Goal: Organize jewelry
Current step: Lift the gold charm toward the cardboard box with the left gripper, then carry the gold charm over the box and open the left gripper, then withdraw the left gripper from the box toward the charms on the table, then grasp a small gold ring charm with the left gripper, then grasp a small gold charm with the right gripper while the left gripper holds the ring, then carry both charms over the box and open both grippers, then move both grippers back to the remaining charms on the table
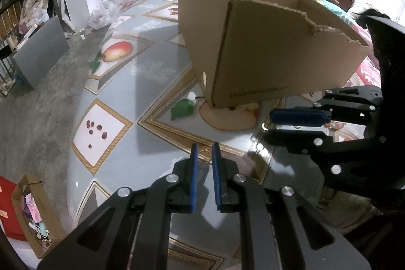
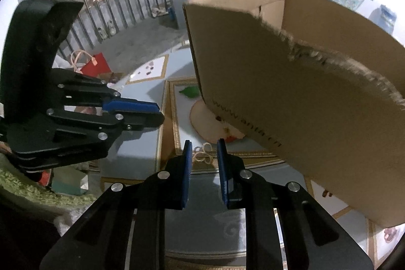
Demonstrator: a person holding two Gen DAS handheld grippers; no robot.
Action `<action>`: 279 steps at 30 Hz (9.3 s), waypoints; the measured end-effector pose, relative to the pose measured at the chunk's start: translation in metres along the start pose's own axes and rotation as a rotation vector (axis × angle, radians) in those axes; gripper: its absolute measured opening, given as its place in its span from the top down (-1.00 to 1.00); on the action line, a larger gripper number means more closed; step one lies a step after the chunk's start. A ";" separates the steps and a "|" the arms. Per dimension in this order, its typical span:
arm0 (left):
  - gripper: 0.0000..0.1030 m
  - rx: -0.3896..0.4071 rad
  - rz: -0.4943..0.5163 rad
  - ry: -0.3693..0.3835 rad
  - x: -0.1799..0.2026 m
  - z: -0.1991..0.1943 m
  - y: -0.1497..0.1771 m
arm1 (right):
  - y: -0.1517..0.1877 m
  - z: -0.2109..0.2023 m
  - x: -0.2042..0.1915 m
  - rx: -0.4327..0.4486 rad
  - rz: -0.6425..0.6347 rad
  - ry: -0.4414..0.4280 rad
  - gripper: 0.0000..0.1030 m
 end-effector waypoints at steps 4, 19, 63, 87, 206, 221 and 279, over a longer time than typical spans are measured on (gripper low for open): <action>0.80 0.042 0.008 0.001 0.003 -0.019 -0.003 | -0.003 -0.023 -0.004 0.057 -0.006 -0.012 0.66; 0.80 0.286 0.103 0.106 0.036 -0.088 -0.100 | -0.033 -0.116 0.040 0.298 0.108 0.122 0.66; 0.16 0.277 0.092 0.066 0.074 -0.045 -0.173 | -0.037 -0.138 0.143 0.349 0.375 0.133 0.53; 0.21 0.075 0.184 0.136 0.091 -0.018 -0.019 | 0.062 -0.100 0.071 0.133 0.426 -0.095 0.49; 0.78 0.089 0.164 0.133 0.092 -0.025 -0.033 | 0.031 -0.083 0.036 0.150 0.207 0.095 0.89; 0.78 0.272 0.199 0.232 0.108 -0.062 -0.118 | -0.004 -0.142 0.085 0.352 0.258 0.240 0.89; -0.06 0.120 0.476 0.257 0.178 -0.014 -0.027 | 0.086 -0.144 0.122 0.178 0.547 0.204 0.17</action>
Point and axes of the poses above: each gripper's, at about its wrist camera, not at the fingertips, and z roughly the way its jaws point, x to its right, y to its underside, the point moved 2 cm from there along z, roughly the way its jaws point, and after that the axes turned 1 degree about -x, right-handed, at the moved point
